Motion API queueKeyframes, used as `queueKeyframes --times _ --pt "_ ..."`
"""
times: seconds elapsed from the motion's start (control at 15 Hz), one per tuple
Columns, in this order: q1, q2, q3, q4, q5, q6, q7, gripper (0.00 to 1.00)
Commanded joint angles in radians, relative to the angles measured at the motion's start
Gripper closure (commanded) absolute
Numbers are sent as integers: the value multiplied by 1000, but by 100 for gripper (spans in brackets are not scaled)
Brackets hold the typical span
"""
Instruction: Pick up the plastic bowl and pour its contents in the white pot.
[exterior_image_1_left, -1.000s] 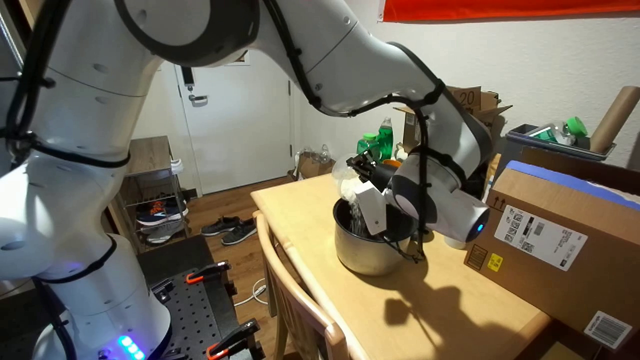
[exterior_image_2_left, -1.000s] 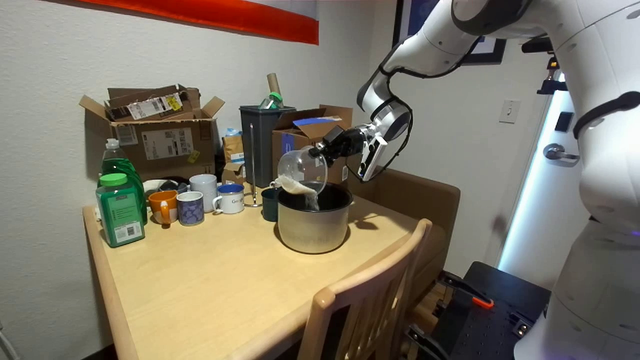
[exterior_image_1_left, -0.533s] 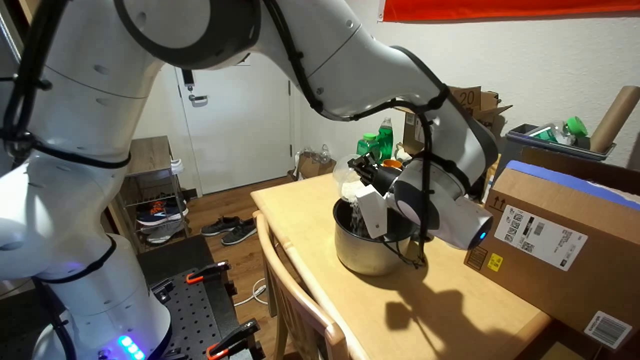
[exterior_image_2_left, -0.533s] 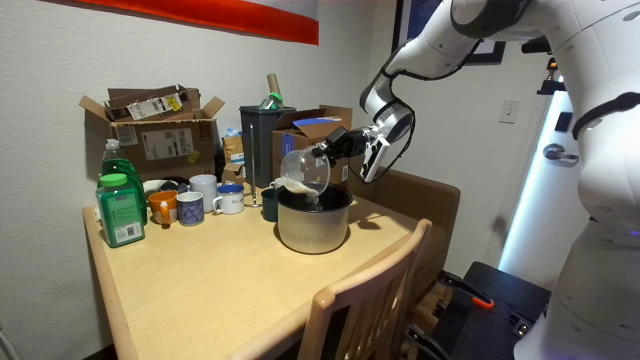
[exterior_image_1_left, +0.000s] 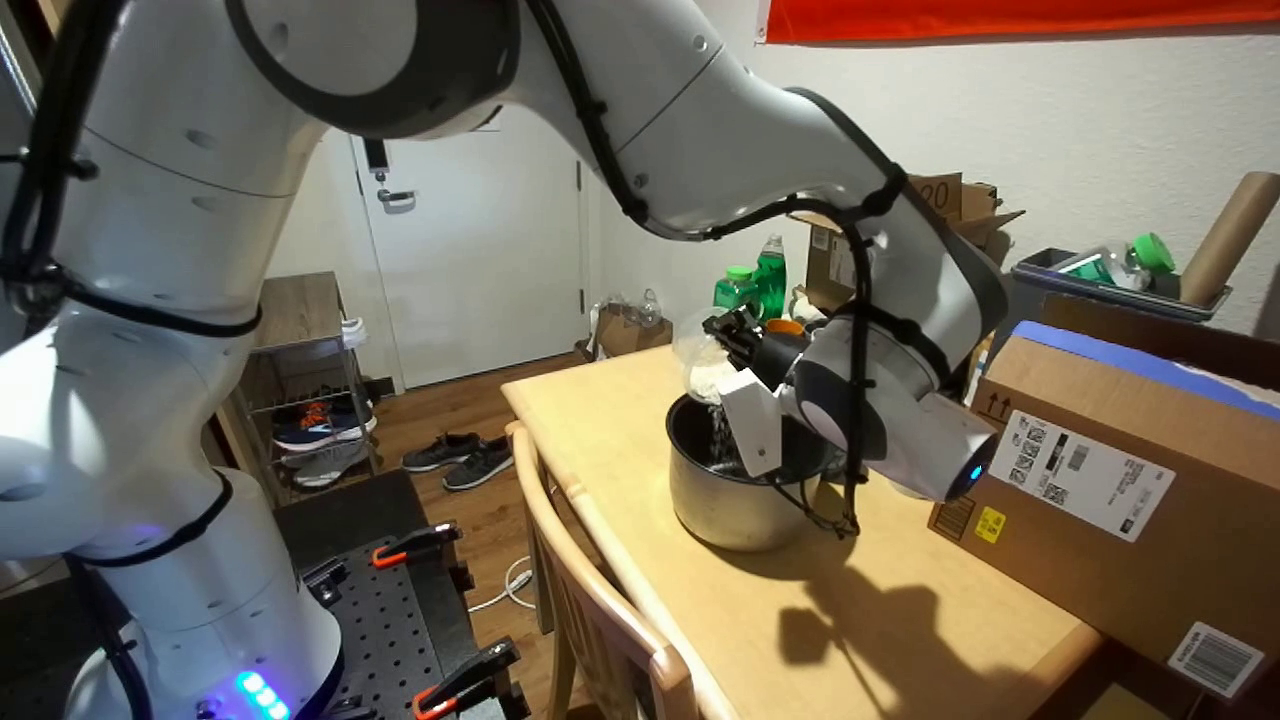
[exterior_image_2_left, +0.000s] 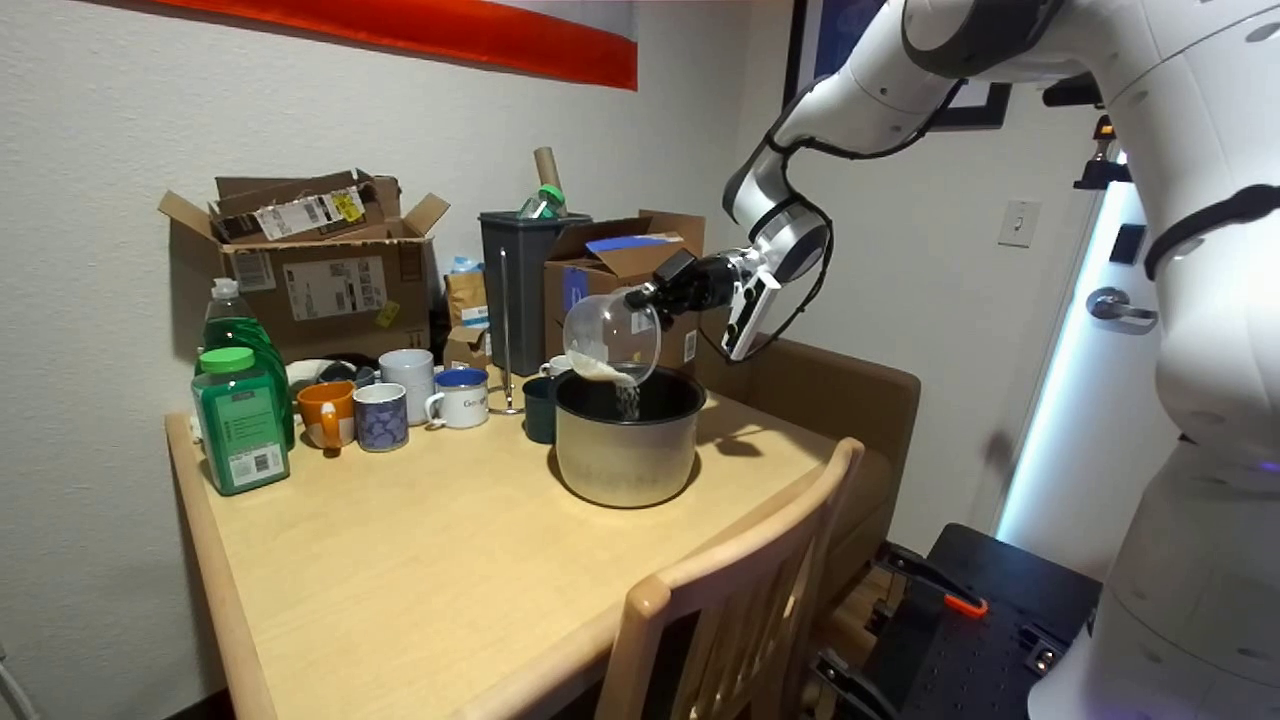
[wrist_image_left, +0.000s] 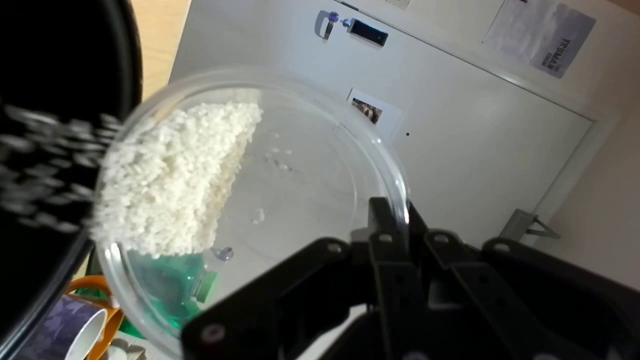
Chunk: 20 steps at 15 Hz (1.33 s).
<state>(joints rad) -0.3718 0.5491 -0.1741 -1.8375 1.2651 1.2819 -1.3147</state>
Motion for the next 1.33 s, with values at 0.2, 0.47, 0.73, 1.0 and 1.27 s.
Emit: queueKeyframes --times 0.2,0.47,0.73,1.0,1.27 --pt "-10 13 -14 47 29 -47 13 98" --pt "-16 19 -14 59 32 -59 5 98" --pt "-32 41 -12 88 36 -103 1 98" --pt "-43 59 -13 114 42 -140 3 98" --pt "-49 74 -12 136 48 -163 6 98"
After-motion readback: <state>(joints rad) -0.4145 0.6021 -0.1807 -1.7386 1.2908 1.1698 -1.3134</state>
